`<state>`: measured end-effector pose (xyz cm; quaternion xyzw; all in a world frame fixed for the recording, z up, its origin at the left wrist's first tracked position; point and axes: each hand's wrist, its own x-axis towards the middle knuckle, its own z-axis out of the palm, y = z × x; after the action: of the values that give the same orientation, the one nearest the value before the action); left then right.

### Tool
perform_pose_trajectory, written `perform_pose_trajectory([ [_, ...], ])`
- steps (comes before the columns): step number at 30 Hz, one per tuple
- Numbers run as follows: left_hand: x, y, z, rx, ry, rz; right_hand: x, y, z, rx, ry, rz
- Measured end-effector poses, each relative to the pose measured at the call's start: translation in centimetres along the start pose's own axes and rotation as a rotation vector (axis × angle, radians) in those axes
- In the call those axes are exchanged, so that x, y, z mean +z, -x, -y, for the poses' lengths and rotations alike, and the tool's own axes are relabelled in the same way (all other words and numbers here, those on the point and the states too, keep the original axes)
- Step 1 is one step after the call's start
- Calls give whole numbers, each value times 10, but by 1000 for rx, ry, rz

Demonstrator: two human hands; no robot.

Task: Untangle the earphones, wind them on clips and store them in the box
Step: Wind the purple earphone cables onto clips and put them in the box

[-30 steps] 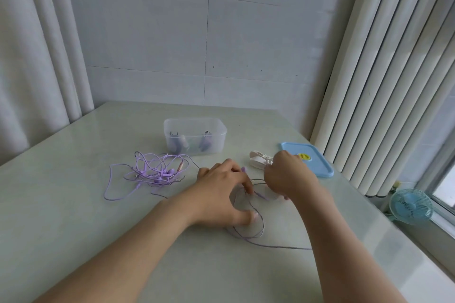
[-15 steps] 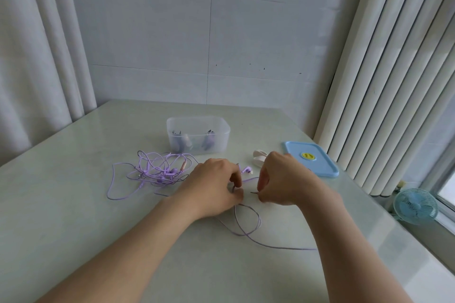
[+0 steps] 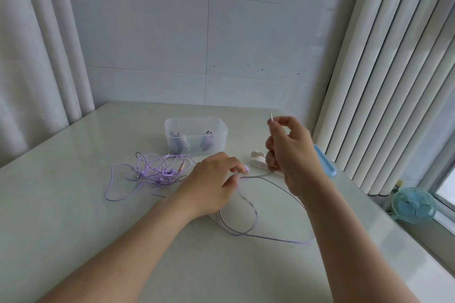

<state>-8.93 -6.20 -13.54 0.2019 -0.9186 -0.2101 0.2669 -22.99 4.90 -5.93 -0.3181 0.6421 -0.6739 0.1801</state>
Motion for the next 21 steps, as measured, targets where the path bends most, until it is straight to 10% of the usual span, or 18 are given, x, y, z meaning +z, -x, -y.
perform_pose_trajectory([
  [7, -3, -1, -5, -2, -19, -21, -11, -16, -40, -37, 949, -110],
  [21, 0, 0, -1, 37, -13, -25, -18, -25, -66, -192, 1208, -92],
])
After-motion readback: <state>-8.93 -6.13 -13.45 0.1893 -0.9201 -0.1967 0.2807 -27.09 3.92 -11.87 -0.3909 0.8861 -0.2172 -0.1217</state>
